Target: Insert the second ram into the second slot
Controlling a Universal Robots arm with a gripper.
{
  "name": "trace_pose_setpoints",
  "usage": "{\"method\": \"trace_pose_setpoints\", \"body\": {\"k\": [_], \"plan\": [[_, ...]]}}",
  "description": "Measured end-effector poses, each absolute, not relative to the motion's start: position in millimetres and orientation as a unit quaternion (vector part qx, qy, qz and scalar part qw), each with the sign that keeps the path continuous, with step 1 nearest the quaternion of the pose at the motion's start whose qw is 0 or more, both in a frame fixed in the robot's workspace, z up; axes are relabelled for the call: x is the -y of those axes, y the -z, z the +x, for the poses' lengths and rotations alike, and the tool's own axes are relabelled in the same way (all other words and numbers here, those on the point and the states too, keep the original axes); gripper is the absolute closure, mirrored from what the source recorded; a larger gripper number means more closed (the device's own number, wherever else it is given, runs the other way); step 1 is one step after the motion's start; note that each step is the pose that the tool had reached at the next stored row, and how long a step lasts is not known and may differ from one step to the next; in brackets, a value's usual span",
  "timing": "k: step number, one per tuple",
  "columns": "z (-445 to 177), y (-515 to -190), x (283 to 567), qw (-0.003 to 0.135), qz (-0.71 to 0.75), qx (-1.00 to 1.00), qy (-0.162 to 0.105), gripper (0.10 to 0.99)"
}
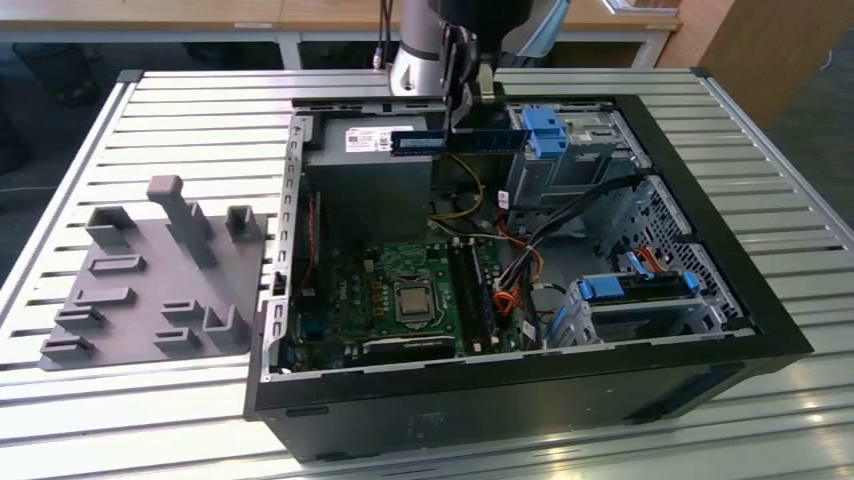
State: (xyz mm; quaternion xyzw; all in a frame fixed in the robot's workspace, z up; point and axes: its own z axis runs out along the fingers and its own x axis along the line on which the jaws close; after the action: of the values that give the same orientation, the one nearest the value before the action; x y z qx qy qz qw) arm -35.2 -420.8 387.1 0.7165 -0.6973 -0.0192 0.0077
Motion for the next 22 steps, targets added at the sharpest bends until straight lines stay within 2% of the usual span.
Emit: {"method": "trace_pose_setpoints", "body": {"k": [8,22], "plan": [[-35,-387,433,0.008,0.716,0.697,0.019,0.949],[-35,-380,433,0.007,0.639,0.769,0.013,0.949]]}}
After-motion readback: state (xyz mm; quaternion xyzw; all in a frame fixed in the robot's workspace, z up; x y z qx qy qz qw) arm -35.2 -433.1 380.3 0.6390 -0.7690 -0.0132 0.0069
